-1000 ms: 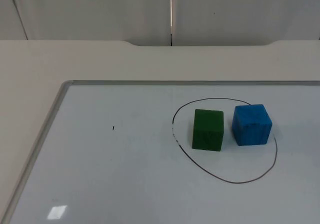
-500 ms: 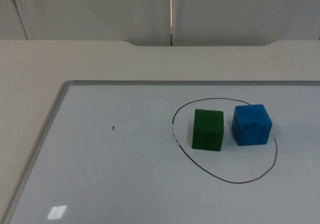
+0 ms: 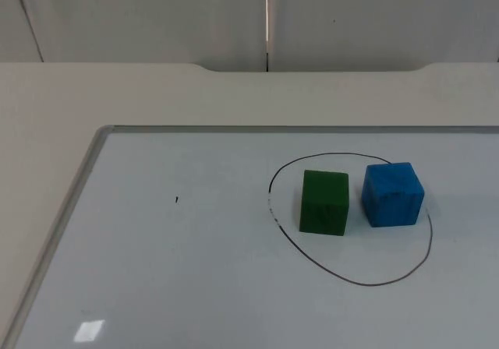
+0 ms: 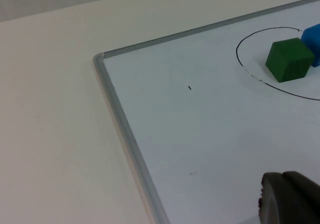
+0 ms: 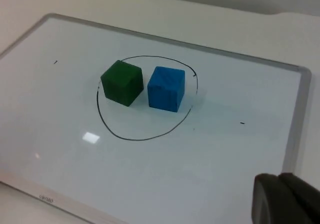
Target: Push the two cubes into the marked area.
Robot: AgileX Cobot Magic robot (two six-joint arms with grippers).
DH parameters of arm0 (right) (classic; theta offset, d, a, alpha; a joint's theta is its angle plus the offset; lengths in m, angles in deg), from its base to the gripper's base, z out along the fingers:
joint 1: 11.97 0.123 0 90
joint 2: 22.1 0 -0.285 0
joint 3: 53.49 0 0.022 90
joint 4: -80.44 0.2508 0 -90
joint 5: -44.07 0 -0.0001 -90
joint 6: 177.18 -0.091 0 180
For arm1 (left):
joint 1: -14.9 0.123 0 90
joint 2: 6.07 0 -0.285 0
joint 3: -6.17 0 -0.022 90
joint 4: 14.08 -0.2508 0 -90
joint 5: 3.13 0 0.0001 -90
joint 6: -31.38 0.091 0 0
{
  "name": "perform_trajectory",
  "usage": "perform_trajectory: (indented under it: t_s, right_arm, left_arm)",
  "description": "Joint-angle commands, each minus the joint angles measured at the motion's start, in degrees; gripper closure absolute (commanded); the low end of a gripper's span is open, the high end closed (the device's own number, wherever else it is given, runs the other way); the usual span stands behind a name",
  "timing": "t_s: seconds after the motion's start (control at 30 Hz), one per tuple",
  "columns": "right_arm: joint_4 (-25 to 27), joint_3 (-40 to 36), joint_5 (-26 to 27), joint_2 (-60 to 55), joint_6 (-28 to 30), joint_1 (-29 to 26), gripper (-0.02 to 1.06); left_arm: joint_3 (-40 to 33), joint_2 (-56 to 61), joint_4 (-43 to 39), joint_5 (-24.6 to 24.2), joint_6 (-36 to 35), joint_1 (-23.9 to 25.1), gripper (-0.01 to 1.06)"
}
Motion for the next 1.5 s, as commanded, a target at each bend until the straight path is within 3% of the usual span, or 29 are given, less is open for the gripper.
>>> perform_trajectory:
  t_s: [0.0,1.2,1.3,1.43,1.47]
  right_arm:
    - [-0.2,-0.3,0.0,0.2,0.4,0.2,1.05]
    - [-0.2,-0.5,-0.1,0.2,3.2,0.2,1.04]
    - [-0.2,-0.5,-0.1,0.2,3.3,0.2,0.98]
    - [-0.2,-0.5,-0.1,0.2,3.4,0.2,0.68]
    - [-0.2,-0.5,-0.1,0.2,3.4,0.2,0.68]
  left_arm:
    - [-0.3,0.2,-0.3,0.5,0.0,0.1,1.05]
    - [-0.3,0.2,-0.3,0.5,0.0,0.1,1.05]
    - [-0.3,0.2,-0.3,0.5,0.0,0.1,1.05]
    - [-0.3,0.2,-0.3,0.5,0.0,0.1,1.05]
    - [-0.3,0.2,-0.3,0.5,0.0,0.1,1.05]
